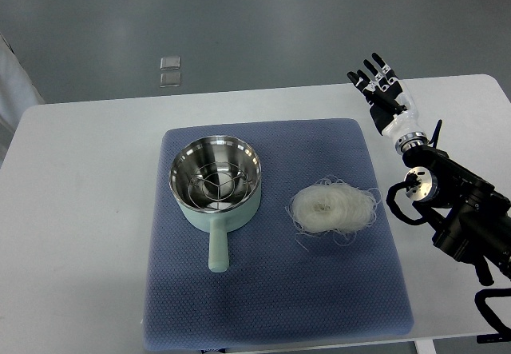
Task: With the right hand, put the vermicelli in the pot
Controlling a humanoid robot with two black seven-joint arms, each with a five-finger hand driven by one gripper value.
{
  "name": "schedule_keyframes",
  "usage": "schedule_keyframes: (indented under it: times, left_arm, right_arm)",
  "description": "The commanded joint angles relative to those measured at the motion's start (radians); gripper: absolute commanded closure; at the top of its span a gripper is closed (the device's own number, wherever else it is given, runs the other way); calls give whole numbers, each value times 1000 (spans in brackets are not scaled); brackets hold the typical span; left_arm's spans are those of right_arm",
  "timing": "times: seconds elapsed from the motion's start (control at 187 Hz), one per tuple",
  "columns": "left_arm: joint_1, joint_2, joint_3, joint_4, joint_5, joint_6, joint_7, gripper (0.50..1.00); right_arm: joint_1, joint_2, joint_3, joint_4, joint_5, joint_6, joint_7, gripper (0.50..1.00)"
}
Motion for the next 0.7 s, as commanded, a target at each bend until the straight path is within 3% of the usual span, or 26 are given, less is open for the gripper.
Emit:
schedule_keyframes:
  times: [0.0,0.694]
  left_arm:
    - [-1,0,0,0,0,0,0,500]
    - [-4,0,-3,0,-1,2,0,500]
  right_arm:
    - [0,0,0,0,0,-1,0,572]
    - [2,0,0,-6,0,3,0,572]
